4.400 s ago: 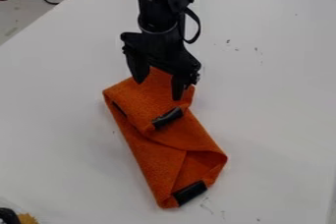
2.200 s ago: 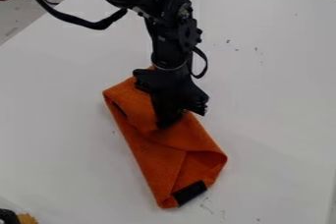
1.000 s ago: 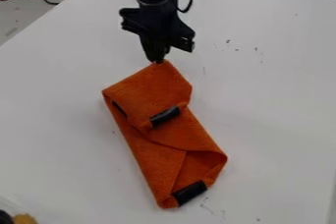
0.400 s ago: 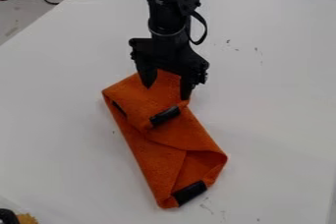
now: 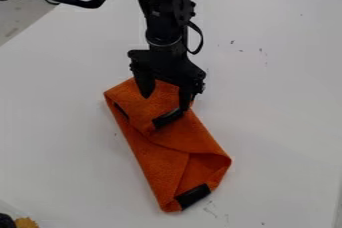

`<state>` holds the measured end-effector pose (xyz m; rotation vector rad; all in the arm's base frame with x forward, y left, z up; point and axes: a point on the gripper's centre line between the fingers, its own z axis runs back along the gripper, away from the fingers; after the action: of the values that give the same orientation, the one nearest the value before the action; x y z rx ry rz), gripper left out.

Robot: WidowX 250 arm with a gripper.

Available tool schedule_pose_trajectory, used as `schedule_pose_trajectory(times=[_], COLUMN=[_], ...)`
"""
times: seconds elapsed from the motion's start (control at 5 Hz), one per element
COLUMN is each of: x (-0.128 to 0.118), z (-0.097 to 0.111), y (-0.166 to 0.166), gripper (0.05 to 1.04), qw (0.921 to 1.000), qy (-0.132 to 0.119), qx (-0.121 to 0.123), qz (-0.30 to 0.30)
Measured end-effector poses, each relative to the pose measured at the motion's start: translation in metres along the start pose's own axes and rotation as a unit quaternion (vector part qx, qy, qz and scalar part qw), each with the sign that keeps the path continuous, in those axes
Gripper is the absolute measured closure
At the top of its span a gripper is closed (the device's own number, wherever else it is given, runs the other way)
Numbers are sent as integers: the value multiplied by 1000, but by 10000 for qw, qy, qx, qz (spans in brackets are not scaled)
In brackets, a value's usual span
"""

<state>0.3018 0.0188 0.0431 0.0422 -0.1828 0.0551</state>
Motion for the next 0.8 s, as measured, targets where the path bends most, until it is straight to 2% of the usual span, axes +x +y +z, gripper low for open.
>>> schedule_pose_trajectory(times=[0.4,0.6,0.8], x=[-26,-29,-29], z=[-14,-14,-19], y=[-5,-6,-9], gripper=[103,206,505], qw=[9992,9989,9987], qy=[301,333,346], qx=[-220,-269,-335], qz=[130,181,154])
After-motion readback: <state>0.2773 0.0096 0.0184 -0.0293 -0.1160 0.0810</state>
